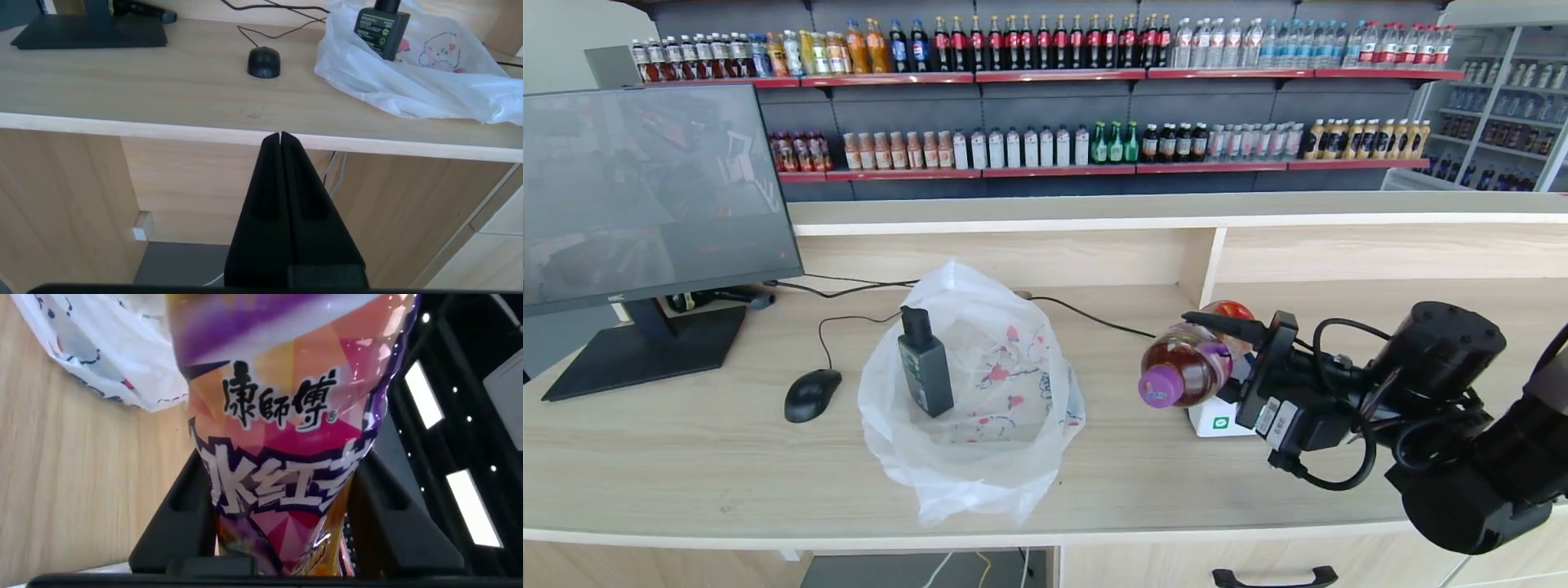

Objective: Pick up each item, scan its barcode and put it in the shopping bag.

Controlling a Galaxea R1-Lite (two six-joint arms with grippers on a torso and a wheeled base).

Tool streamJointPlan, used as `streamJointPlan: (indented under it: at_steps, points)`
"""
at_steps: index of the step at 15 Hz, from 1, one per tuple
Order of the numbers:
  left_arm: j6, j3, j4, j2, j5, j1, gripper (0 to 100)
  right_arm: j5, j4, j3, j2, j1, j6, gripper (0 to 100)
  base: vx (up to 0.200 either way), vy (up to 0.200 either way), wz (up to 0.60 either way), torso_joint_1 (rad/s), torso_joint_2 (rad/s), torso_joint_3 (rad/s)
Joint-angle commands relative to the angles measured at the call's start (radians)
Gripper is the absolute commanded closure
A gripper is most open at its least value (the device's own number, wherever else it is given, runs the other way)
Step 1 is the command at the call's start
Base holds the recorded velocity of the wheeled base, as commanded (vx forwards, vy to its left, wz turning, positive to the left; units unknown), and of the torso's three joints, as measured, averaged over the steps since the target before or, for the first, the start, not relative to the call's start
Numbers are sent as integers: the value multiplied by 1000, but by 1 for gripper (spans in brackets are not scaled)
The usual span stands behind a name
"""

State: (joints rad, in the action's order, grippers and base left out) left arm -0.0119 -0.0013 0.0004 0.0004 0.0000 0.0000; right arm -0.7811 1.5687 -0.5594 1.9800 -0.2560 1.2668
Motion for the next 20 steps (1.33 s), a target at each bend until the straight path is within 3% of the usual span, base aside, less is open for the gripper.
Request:
streamJointPlan:
  at_steps: [1, 20]
  points:
    - [0, 0, 0, 0, 0, 0, 100, -21, 2, 13, 23, 18, 9, 100, 0, 0, 0, 0, 0, 0]
    - [1, 0, 0, 0, 0, 0, 100, -66, 2, 55, 72, 57, 54, 100, 0, 0, 0, 0, 0, 0]
